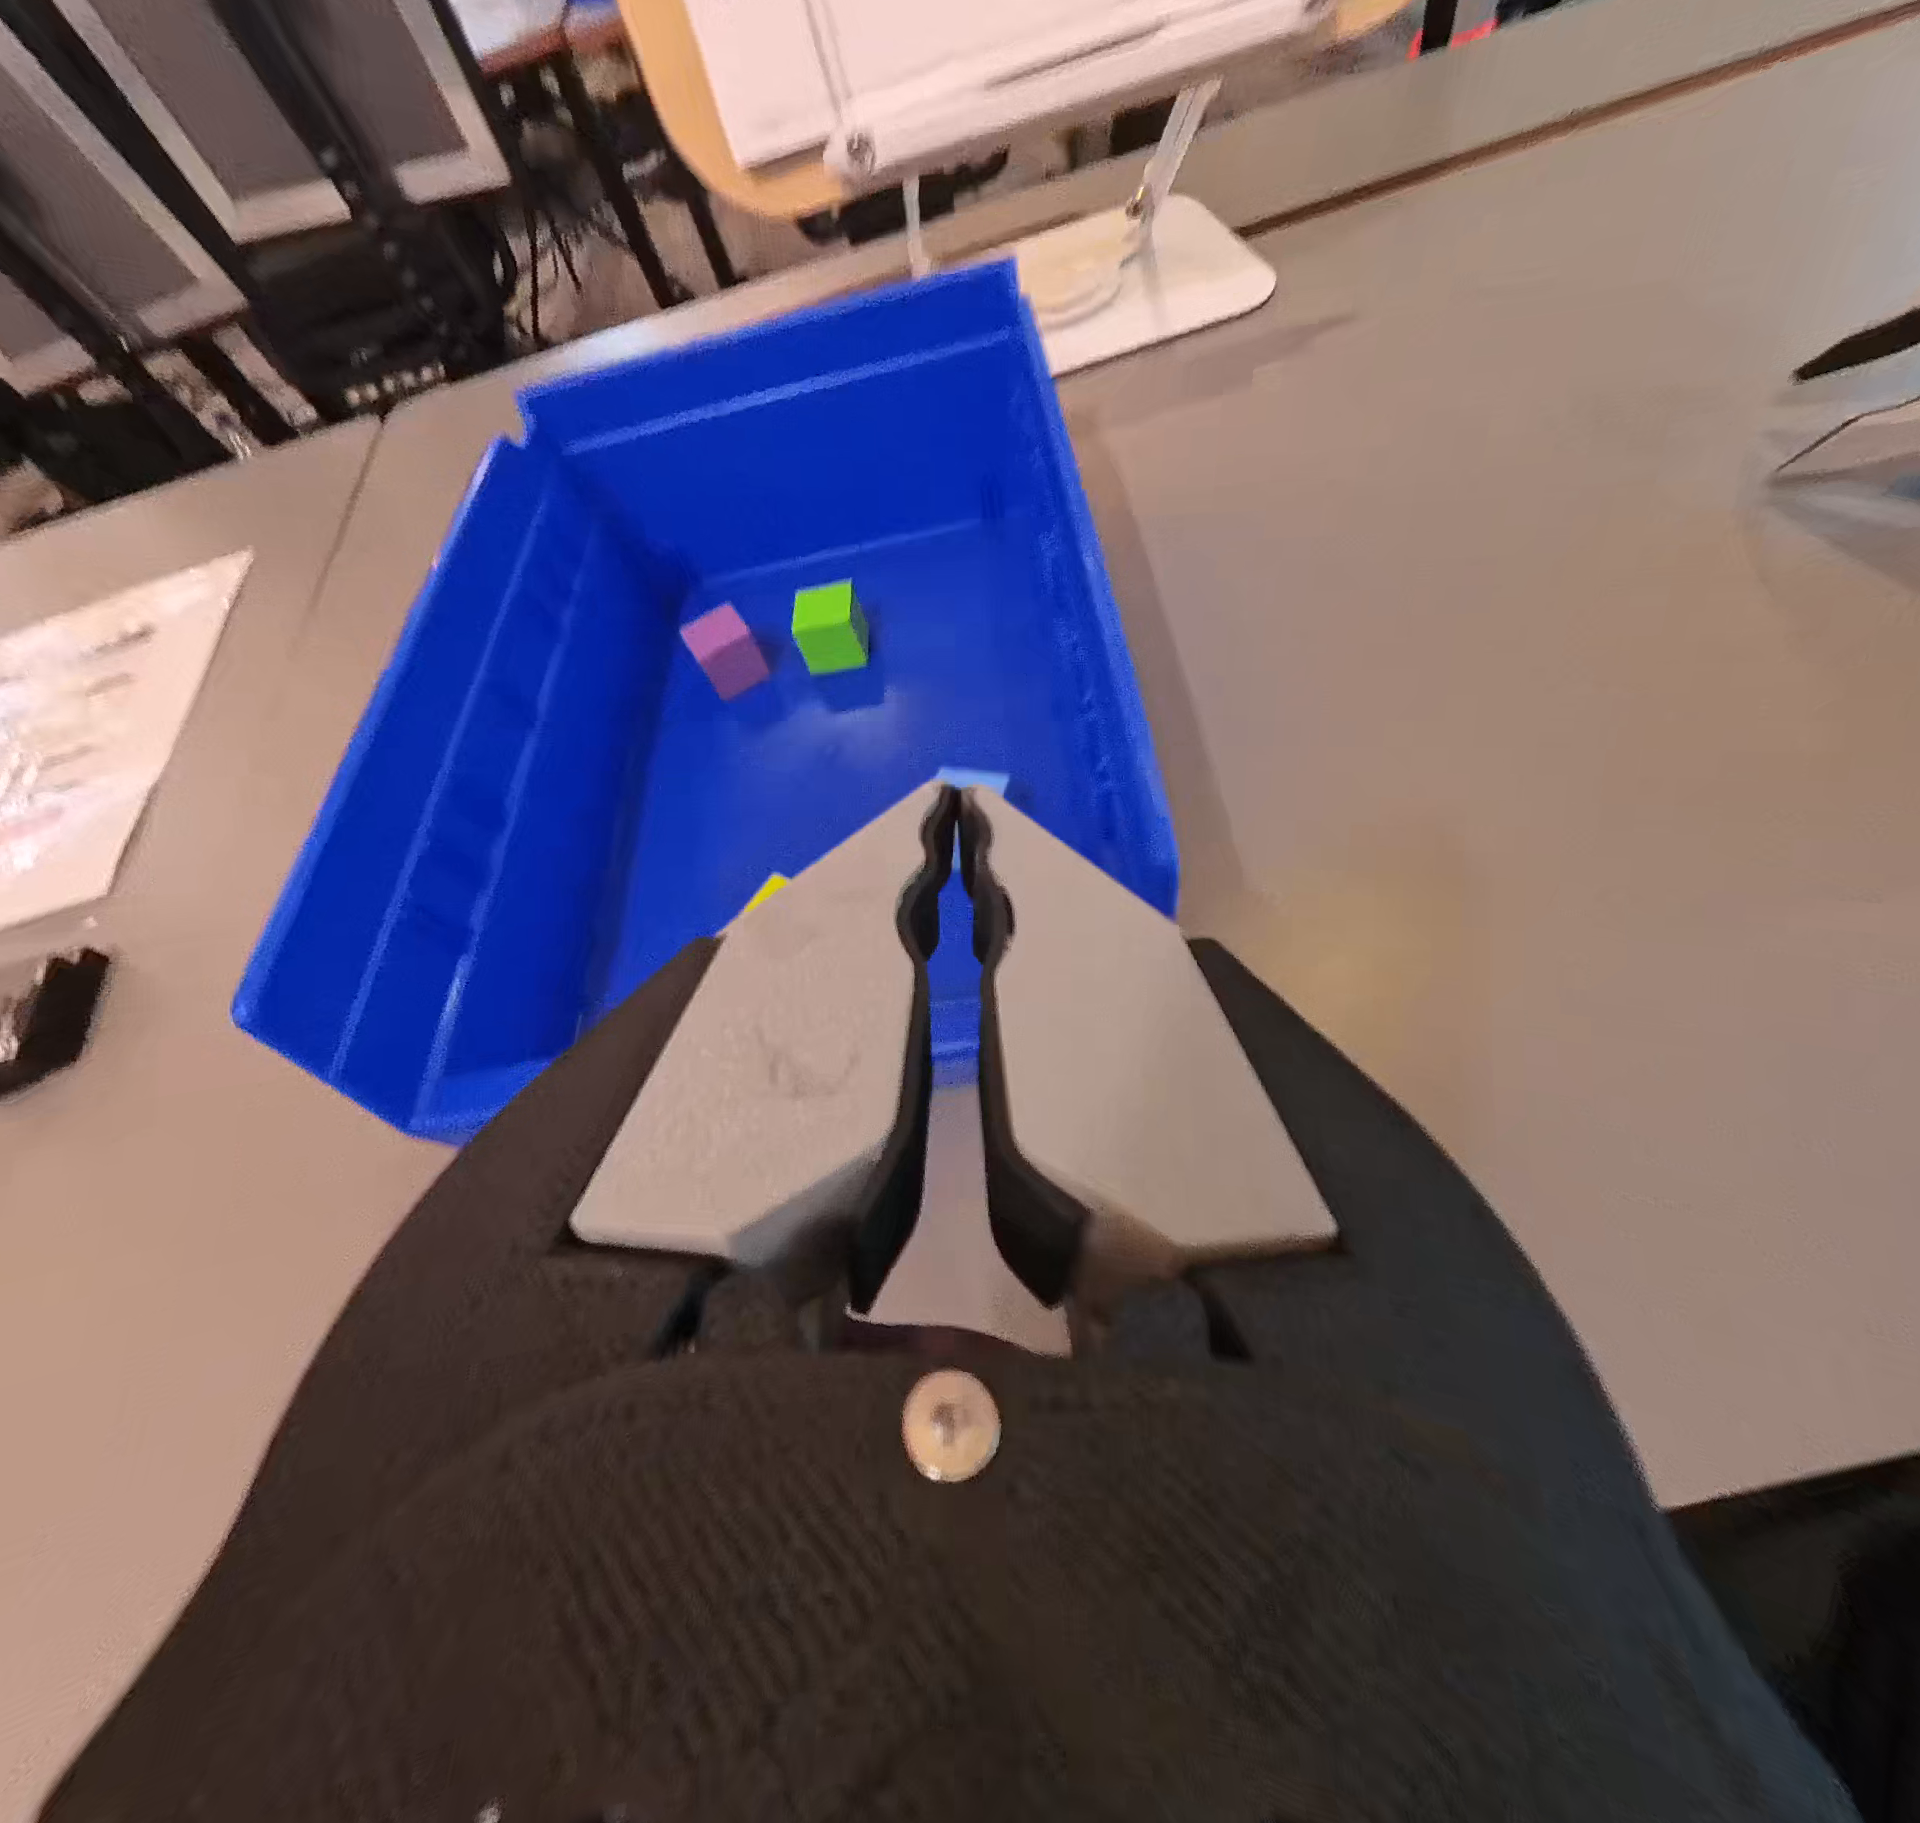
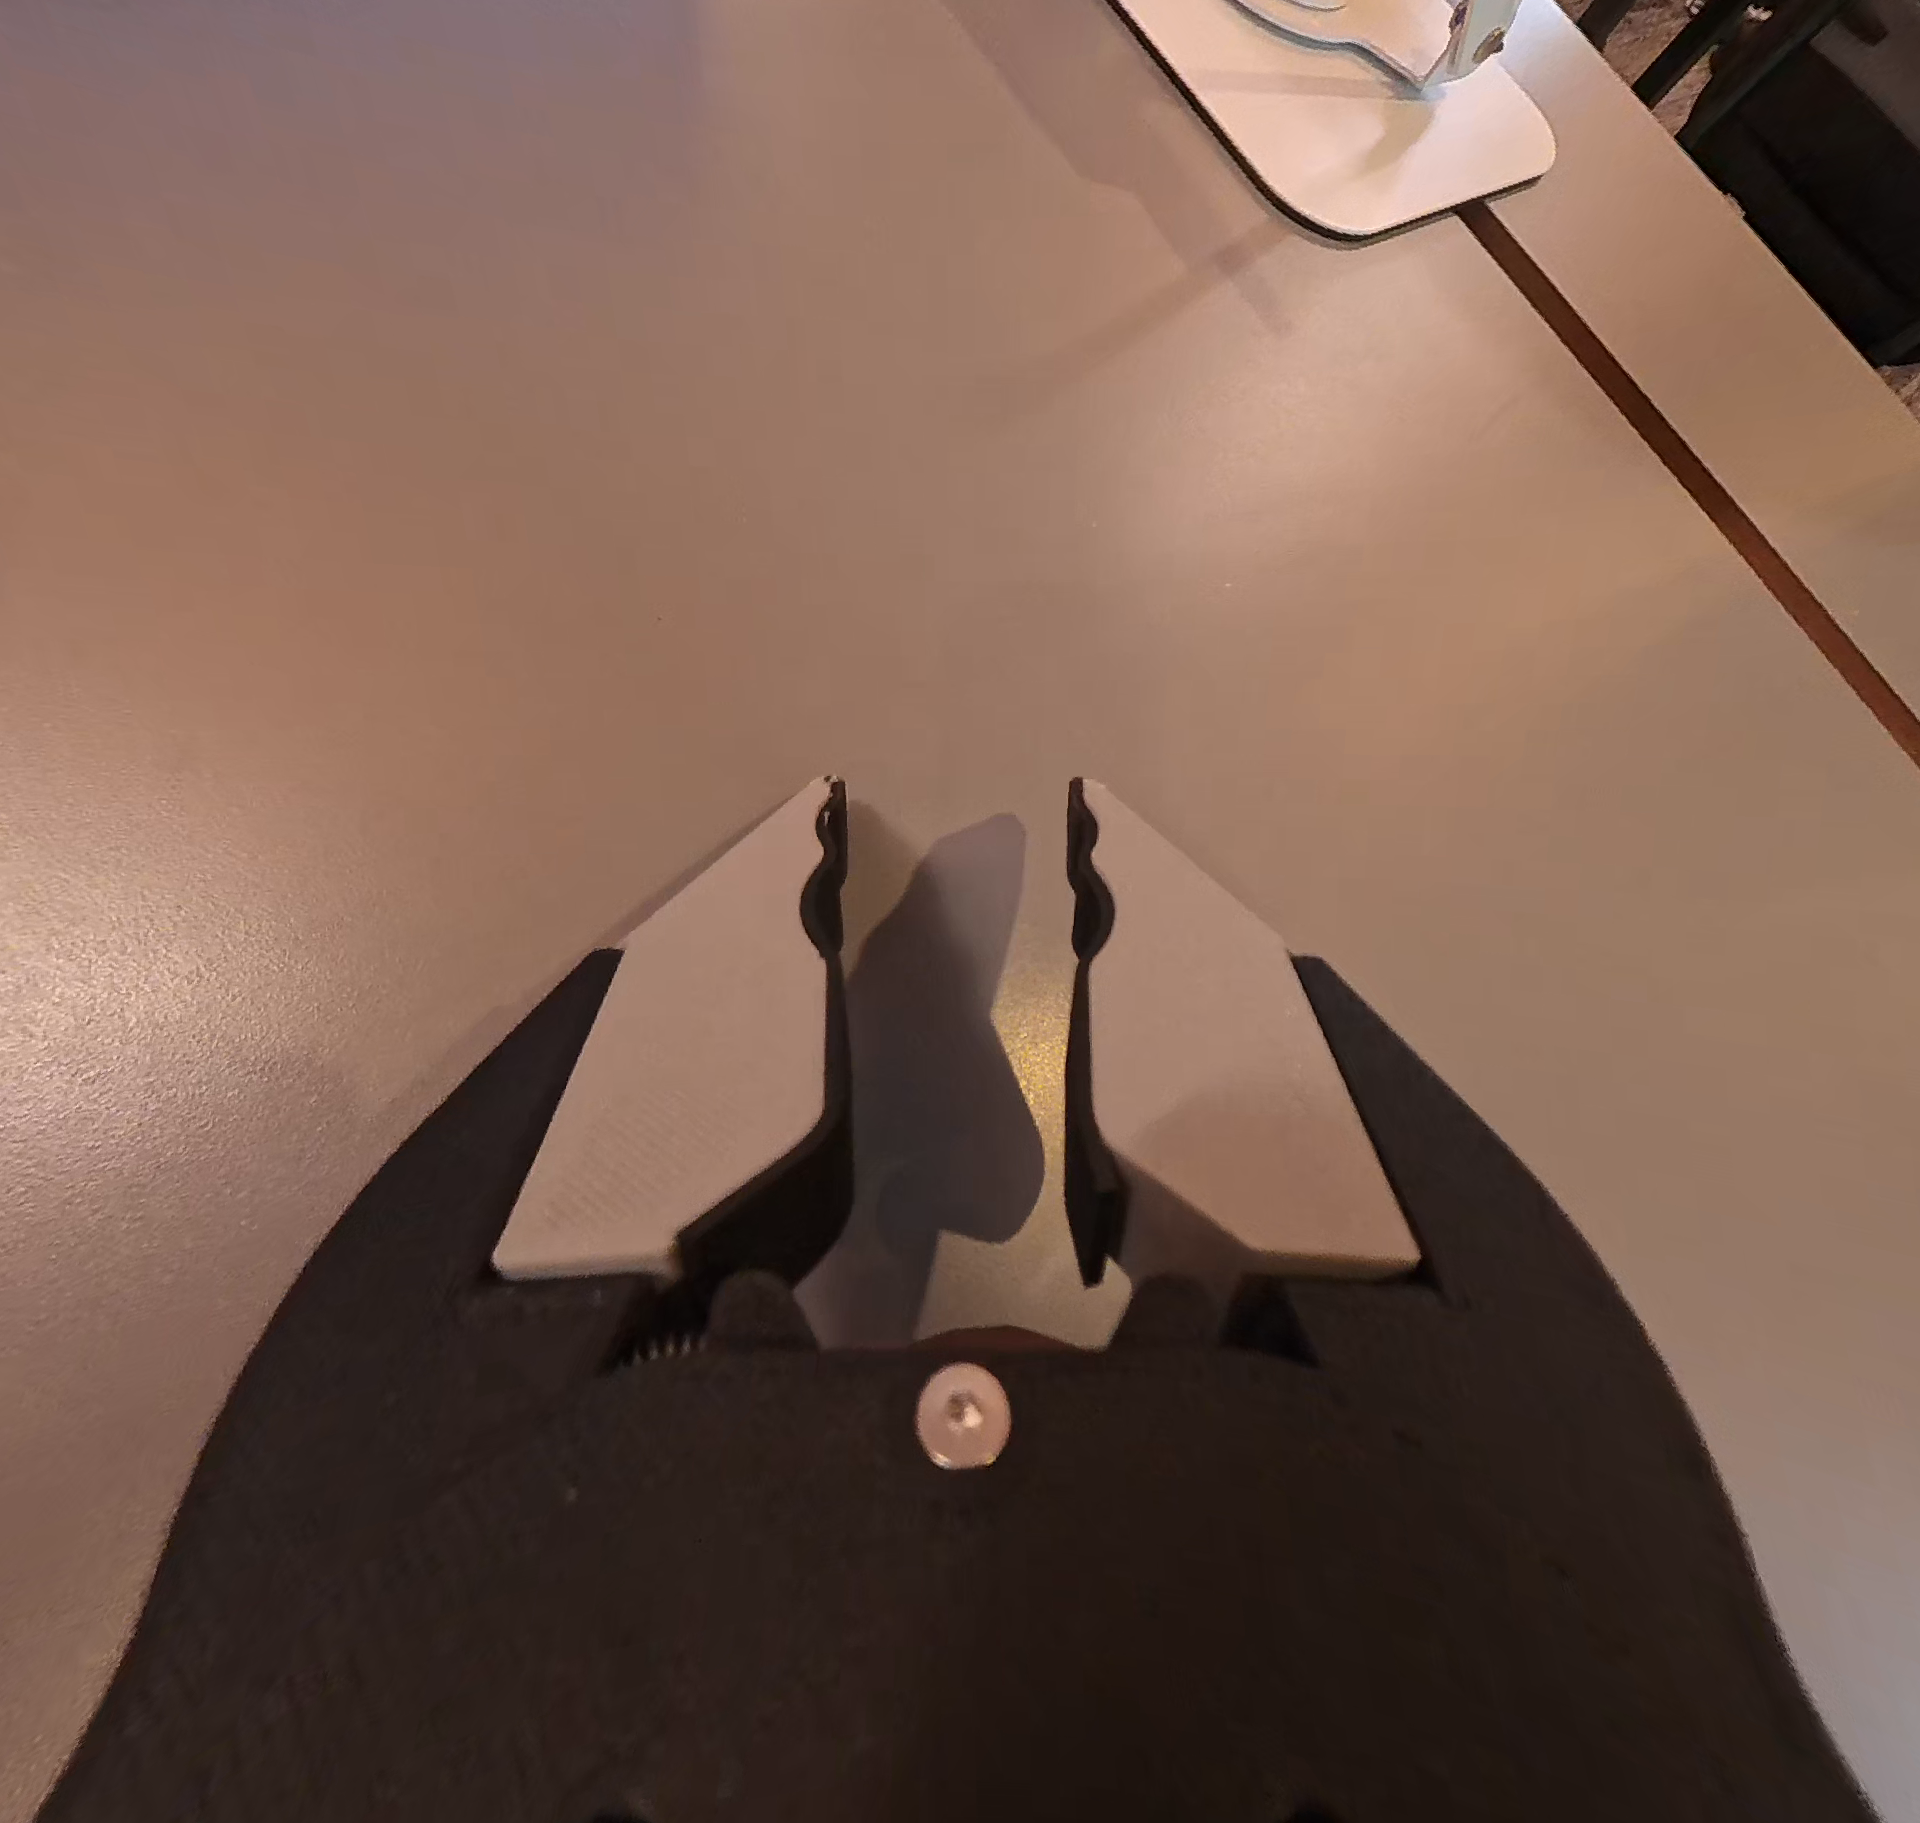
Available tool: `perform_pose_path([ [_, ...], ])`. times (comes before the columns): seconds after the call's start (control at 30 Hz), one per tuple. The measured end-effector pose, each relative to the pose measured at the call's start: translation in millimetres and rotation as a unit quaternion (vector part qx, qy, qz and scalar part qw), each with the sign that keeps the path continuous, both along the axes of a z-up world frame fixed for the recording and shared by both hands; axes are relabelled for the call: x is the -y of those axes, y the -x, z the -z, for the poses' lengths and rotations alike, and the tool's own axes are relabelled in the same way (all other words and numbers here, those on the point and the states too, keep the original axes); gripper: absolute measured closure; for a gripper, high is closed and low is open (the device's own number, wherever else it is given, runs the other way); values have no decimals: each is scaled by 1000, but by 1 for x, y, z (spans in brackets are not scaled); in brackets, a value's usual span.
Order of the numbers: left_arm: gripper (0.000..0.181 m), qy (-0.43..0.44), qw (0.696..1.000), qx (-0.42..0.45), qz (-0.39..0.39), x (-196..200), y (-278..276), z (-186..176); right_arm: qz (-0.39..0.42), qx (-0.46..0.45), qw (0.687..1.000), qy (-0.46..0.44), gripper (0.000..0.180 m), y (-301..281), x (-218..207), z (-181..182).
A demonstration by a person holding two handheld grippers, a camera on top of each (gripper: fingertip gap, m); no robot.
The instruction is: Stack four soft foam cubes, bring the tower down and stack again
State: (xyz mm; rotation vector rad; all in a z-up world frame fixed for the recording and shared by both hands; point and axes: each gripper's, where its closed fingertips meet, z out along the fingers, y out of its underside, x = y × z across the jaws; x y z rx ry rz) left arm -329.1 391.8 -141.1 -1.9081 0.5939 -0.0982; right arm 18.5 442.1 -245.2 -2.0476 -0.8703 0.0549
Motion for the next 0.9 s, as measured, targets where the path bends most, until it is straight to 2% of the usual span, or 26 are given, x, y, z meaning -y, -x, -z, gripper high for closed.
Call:
perform_pose_path([
  [0.1,181,38,999,-18,15,5,-2,26,1,0,1000,0,140,0,0,0],
  [0.17,166,58,997,-24,42,11,-12,41,1,0,1000,0,140,-1,0,0],
  [0.4,180,88,992,25,85,14,-44,54,1,5,1000,0,141,0,0,1],
  [0.57,173,70,989,31,124,15,-82,57,2,7,1000,0,141,-1,0,2],
  [0.67,155,69,990,37,119,10,-85,53,4,8,1000,-1,141,-2,1,2],
  [0.8,145,72,988,67,122,13,-78,41,4,6,1000,-2,141,-3,2,1],
  [0.9,130,92,981,76,150,27,-83,43,3,8,1000,3,141,-3,2,3],
])
